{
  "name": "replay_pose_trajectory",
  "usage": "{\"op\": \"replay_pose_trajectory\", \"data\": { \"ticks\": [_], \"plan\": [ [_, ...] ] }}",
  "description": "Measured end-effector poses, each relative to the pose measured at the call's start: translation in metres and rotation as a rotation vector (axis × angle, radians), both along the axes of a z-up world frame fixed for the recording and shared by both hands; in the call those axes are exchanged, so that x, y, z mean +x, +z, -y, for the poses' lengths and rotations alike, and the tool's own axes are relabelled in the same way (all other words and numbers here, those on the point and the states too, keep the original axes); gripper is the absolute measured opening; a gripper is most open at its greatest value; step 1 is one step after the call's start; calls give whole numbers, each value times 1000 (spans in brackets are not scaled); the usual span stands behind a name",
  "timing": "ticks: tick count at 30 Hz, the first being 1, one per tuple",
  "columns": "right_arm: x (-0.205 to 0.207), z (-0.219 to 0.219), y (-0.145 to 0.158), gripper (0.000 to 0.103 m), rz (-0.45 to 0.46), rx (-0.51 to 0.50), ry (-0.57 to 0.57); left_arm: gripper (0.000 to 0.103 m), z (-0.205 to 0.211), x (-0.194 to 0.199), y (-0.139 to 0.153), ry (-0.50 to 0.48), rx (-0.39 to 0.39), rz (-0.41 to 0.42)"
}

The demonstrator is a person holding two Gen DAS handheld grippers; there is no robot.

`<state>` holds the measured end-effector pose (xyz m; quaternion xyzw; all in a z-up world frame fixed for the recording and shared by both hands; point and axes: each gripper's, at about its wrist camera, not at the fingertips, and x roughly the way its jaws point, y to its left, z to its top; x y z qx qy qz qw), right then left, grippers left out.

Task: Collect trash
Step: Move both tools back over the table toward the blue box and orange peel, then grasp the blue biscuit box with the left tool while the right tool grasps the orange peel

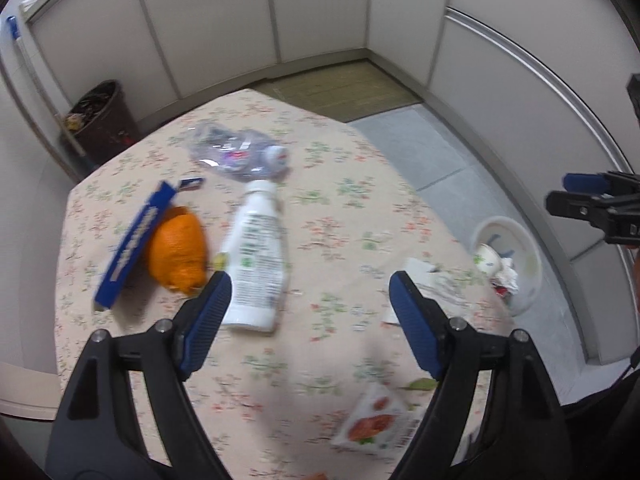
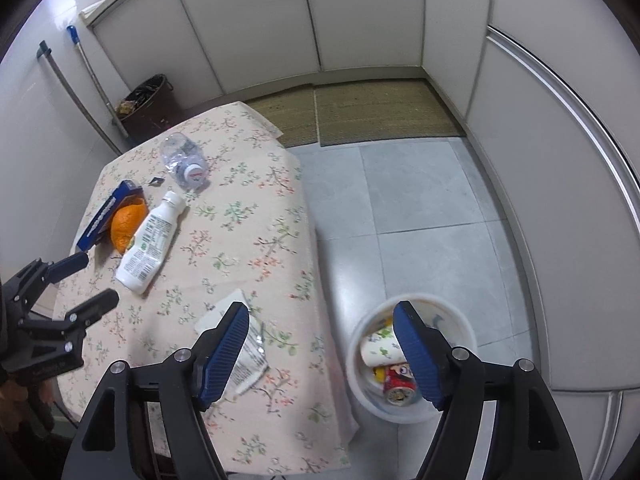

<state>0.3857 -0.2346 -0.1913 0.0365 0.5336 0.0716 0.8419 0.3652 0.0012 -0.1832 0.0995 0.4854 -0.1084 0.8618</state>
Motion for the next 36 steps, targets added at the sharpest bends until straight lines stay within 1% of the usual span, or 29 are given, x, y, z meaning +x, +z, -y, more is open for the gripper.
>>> {"op": "replay_pose_trajectory", "data": {
  "ticks": [7,10,13,17,20,21,26,28,31,33,34,36],
  "plan": [
    [19,-43,-8,77,-4,-3,42,81,-76,27,-4,146,43,39],
    [29,-61,-15,77,-22,20,51,81,-102,38,-8,192,70,55],
    [38,-78,-23,77,-34,23,56,81,-118,49,-16,200,93,57],
    [50,-103,-34,77,-56,27,72,79,-131,62,-29,173,149,65],
    [58,-121,-42,77,-65,24,88,66,-135,70,-37,134,194,47],
    [61,-129,-45,77,-66,19,98,59,-136,73,-40,120,211,37],
    [77,-158,-54,77,-74,39,112,46,-135,81,-54,60,256,-4],
    [80,-168,-57,77,-79,44,120,36,-133,84,-60,44,275,-26],
    [83,-184,-59,77,-78,35,141,24,-134,87,-67,50,305,-36],
    [85,-193,-60,77,-77,30,152,19,-135,87,-69,54,304,-32],
    [86,-196,-61,77,-76,30,155,14,-137,87,-69,60,300,-30],
    [87,-204,-61,77,-73,26,163,12,-142,87,-67,68,275,-27]
  ]
}}
